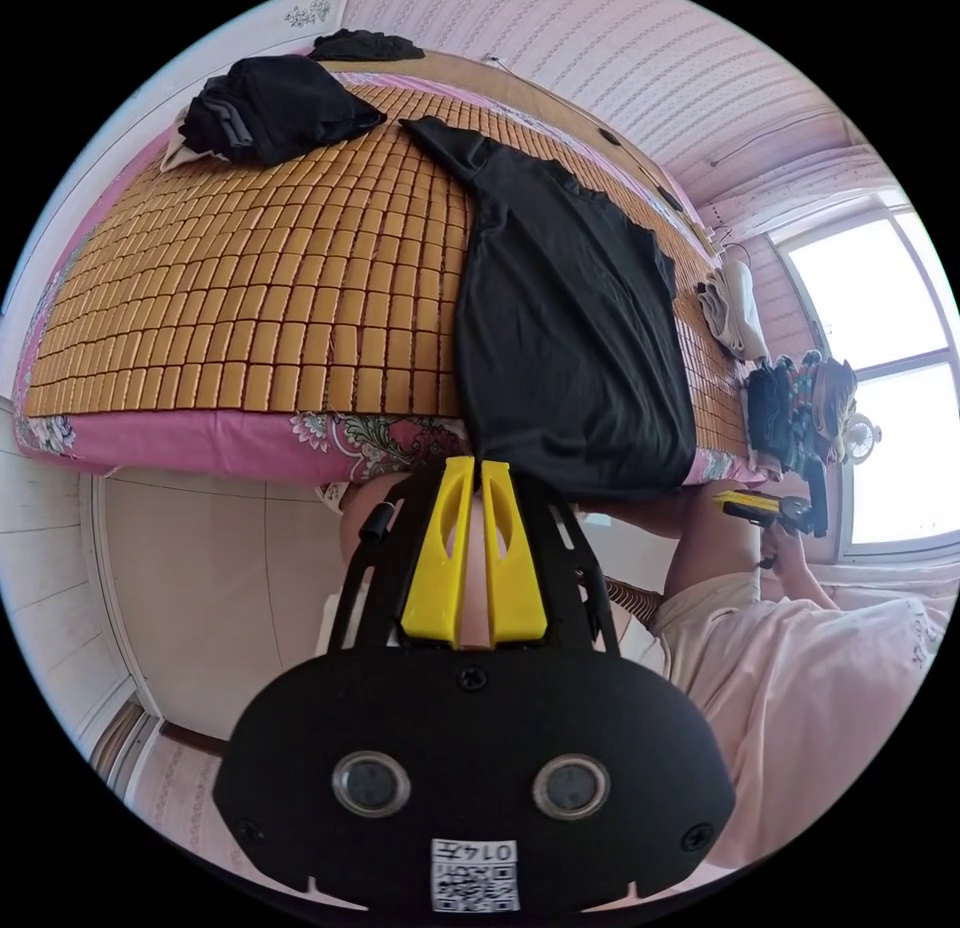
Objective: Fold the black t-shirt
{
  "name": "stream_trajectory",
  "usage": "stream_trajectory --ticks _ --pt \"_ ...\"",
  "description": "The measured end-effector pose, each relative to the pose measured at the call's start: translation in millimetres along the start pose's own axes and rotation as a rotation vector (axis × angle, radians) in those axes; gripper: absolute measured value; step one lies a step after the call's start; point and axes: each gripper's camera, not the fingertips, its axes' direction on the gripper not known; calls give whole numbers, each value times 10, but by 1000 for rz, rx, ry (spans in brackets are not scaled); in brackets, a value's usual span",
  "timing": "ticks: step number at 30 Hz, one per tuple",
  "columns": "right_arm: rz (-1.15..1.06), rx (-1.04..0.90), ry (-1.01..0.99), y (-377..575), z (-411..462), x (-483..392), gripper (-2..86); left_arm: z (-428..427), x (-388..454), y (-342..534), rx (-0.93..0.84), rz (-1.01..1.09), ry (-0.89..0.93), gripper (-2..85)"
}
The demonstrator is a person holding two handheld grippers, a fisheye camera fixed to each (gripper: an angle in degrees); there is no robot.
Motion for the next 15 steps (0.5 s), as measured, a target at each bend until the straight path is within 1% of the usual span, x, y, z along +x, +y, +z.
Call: stream_trajectory --ticks 2,3,5,7,9,12,15 --pt "-41 -51 31 -129 58 -42 52 3 -10 6 4 -1 6 -10" --pt "-42 -87 22 -222 79 -23 60 4 -14 7 5 -1 7 -10" --pt "2 -99 -31 -333 29 91 75 6 -18 5 5 1 6 -10" --pt "106 -72 -102 -407 -68 313 79 3 -22 0 8 4 6 -10" --pt "318 -50 -261 -408 -81 768 80 -8 -28 -10 19 6 13 -10" --pt "515 -64 -405 -258 41 1199 77 1 -41 -22 29 6 29 -10" --pt "520 -50 -410 -155 -84 1312 66 31 -51 -39 22 13 33 -10"
